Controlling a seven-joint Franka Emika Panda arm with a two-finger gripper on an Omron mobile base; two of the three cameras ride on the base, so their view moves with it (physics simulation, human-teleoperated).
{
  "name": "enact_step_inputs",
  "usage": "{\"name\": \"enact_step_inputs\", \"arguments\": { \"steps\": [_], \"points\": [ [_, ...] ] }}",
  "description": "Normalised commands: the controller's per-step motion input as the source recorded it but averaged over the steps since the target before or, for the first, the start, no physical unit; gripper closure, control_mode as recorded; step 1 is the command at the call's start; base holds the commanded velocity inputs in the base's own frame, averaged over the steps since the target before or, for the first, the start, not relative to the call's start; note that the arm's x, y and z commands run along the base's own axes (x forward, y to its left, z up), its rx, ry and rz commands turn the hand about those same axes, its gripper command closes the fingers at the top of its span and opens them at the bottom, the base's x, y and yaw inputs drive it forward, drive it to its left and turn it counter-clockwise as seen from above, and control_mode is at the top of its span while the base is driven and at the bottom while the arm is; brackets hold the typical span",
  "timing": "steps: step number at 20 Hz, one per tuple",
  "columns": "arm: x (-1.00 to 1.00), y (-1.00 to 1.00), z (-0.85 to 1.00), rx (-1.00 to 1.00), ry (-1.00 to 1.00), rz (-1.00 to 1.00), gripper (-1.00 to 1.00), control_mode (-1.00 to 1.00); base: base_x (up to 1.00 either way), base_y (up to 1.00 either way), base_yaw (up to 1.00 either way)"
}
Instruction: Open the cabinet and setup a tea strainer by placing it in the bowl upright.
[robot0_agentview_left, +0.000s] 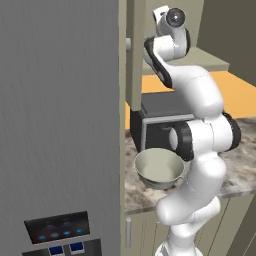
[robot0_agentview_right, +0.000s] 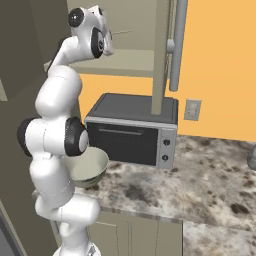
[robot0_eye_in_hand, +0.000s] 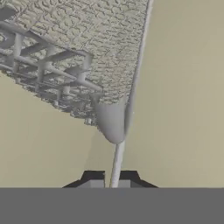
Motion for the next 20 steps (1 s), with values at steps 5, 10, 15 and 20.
{"name": "enact_step_inputs", "arguments": {
  "steps": [5, 10, 15, 20],
  "points": [
    [-0.93, -0.44, 0.51, 0.3, -0.23, -0.18, 1.0, -1.0, 0.0, 0.0, 0.0],
    [-1.0, -0.45, 0.12, 0.26, -0.25, 0.0, 1.0, -1.0, 0.0, 0.0, 0.0],
    [-1.0, -0.25, 0.39, 0.18, -0.21, 0.0, 1.0, -1.0, 0.0, 0.0, 0.0],
    [-1.0, -0.07, 0.51, 0.04, -0.03, 0.03, 1.0, -1.0, 0.0, 0.0, 0.0]
  ]
}}
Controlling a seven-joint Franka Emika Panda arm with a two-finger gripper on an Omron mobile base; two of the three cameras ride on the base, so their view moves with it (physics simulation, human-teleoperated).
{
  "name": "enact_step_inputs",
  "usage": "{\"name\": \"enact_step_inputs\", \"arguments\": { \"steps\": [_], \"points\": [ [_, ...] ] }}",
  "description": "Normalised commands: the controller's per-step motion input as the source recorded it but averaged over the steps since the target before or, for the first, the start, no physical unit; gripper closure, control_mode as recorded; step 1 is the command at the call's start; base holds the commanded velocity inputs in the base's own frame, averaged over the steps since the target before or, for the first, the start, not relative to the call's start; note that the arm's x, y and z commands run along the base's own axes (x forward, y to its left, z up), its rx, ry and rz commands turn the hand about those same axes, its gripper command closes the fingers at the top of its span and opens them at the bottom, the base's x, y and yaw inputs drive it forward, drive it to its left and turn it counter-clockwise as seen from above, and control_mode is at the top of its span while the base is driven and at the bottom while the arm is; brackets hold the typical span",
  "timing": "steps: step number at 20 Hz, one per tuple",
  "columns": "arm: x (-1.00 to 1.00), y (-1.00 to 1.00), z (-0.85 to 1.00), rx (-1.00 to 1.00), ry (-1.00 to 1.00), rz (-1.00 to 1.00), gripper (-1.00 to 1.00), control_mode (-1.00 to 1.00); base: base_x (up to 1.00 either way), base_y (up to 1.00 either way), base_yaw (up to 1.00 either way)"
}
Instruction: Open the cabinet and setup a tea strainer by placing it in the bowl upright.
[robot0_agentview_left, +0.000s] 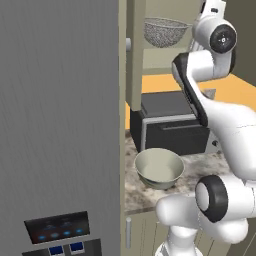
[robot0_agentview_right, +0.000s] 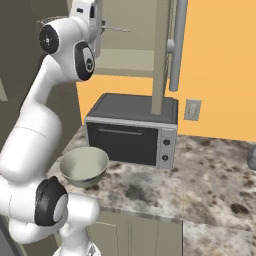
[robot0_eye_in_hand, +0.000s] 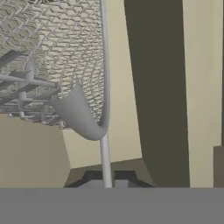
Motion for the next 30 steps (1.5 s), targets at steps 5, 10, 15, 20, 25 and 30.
{"name": "enact_step_inputs", "arguments": {
  "steps": [5, 10, 15, 20, 25, 30],
  "points": [
    [-1.0, 0.0, 0.32, 0.0, 0.0, 0.11, 1.0, -1.0, 0.0, 0.0, 0.0],
    [-1.0, -0.17, -0.04, 0.0, -0.02, 0.15, 1.0, -1.0, 0.0, 0.0, 0.0],
    [-1.0, -0.31, -0.3, 0.0, -0.05, 0.14, 1.0, -1.0, 0.0, 0.0, 0.0],
    [-1.0, -0.01, -0.73, -0.12, 0.0, 0.04, 1.0, -1.0, 0.0, 0.0, 0.0],
    [-0.93, 0.58, -0.86, -0.25, 0.04, -0.06, 1.0, -1.0, 0.0, 0.0, 0.0],
    [-0.18, 0.23, -0.51, -0.12, 0.2, -0.1, 1.0, -1.0, 0.0, 0.0, 0.0]
  ]
}}
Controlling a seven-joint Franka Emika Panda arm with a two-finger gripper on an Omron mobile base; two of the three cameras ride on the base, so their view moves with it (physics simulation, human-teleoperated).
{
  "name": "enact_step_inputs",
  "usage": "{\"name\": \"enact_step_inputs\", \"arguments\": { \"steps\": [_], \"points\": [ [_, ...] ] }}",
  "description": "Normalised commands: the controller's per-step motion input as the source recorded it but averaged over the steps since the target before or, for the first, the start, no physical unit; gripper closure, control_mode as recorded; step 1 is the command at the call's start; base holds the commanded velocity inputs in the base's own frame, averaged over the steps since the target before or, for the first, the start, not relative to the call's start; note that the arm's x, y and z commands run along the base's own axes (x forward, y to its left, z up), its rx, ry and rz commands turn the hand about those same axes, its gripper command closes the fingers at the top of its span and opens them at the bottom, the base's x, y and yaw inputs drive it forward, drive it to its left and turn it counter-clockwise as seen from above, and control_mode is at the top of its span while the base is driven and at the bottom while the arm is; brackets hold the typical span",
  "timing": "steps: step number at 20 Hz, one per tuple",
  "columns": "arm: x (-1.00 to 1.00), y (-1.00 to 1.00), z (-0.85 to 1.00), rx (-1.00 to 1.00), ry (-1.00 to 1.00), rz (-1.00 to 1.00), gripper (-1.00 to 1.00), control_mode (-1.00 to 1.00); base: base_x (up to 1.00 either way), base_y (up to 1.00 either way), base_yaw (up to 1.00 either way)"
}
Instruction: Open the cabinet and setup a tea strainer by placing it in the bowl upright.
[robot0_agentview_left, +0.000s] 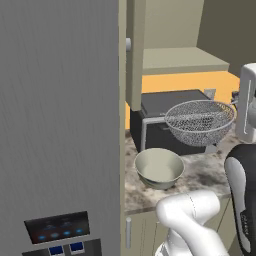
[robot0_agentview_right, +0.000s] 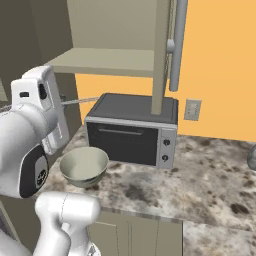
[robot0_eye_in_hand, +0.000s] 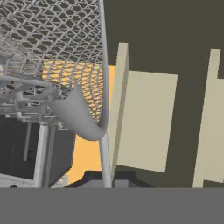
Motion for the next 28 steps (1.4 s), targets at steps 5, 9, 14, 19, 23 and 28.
{"name": "enact_step_inputs", "arguments": {
  "steps": [5, 9, 14, 19, 23, 28],
  "points": [
    [0.1, -0.47, -0.16, 0.09, 0.3, -0.05, 1.0, -1.0, 0.0, 0.0, 0.0],
    [0.11, -0.57, -0.54, 0.11, 0.27, 0.0, 1.0, -1.0, 0.0, 0.0, 0.0],
    [0.11, 0.01, -0.82, 0.0, 0.01, 0.0, 1.0, -1.0, 0.0, 0.0, 0.0],
    [0.21, 0.2, -0.81, 0.0, -0.04, 0.0, 1.0, -1.0, 0.0, 0.0, 0.0],
    [0.8, 0.0, -0.3, 0.05, 0.0, 0.0, 1.0, -1.0, 0.0, 0.0, 0.0],
    [0.77, 0.0, -0.47, 0.07, -0.02, 0.04, 1.0, -1.0, 0.0, 0.0, 0.0]
  ]
}}
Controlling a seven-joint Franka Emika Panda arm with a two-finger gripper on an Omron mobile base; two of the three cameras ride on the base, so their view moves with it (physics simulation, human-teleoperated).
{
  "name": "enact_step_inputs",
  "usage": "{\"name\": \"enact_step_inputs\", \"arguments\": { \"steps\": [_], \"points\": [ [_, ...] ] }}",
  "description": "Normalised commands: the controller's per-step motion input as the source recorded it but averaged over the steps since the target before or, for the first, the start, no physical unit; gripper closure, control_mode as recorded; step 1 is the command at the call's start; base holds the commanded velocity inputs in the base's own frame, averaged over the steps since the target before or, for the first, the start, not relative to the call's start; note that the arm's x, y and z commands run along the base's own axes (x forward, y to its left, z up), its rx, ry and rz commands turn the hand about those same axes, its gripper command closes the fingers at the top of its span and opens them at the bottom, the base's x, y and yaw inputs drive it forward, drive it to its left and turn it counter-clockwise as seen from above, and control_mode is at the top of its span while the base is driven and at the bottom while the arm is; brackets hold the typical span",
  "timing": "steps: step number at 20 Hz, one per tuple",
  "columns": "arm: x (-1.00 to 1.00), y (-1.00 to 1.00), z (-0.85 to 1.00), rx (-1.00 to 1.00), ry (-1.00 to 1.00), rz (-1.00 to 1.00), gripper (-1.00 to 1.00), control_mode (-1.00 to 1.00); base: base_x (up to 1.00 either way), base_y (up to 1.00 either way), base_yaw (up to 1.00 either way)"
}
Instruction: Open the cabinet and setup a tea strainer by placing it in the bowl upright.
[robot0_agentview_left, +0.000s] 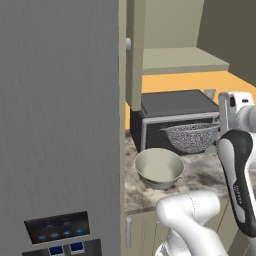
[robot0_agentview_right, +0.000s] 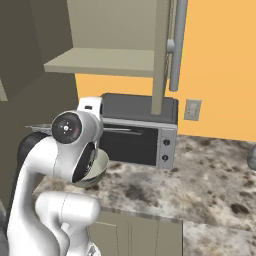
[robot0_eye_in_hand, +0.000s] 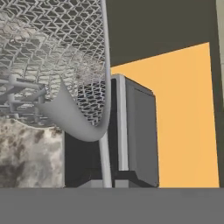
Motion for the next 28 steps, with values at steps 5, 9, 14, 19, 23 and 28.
{"name": "enact_step_inputs", "arguments": {
  "steps": [5, 9, 14, 19, 23, 28],
  "points": [
    [0.22, 0.0, -0.49, 0.06, -0.14, 0.11, 1.0, -1.0, 0.0, 0.0, 0.0],
    [0.02, 0.0, -0.47, 0.04, -0.2, 0.16, 1.0, -1.0, 0.0, 0.0, 0.0],
    [0.34, 0.0, -0.57, 0.03, -0.19, 0.12, 1.0, -1.0, 0.0, 0.0, 0.0],
    [0.45, 0.0, -0.53, 0.06, -0.19, 0.16, 1.0, -1.0, 0.0, 0.0, 0.0],
    [0.3, 0.0, -0.43, 0.06, -0.19, 0.15, 1.0, -1.0, 0.0, 0.0, 0.0],
    [0.26, 0.05, -0.31, 0.06, -0.15, 0.07, 1.0, -1.0, 0.0, 0.0, 0.0]
  ]
}}
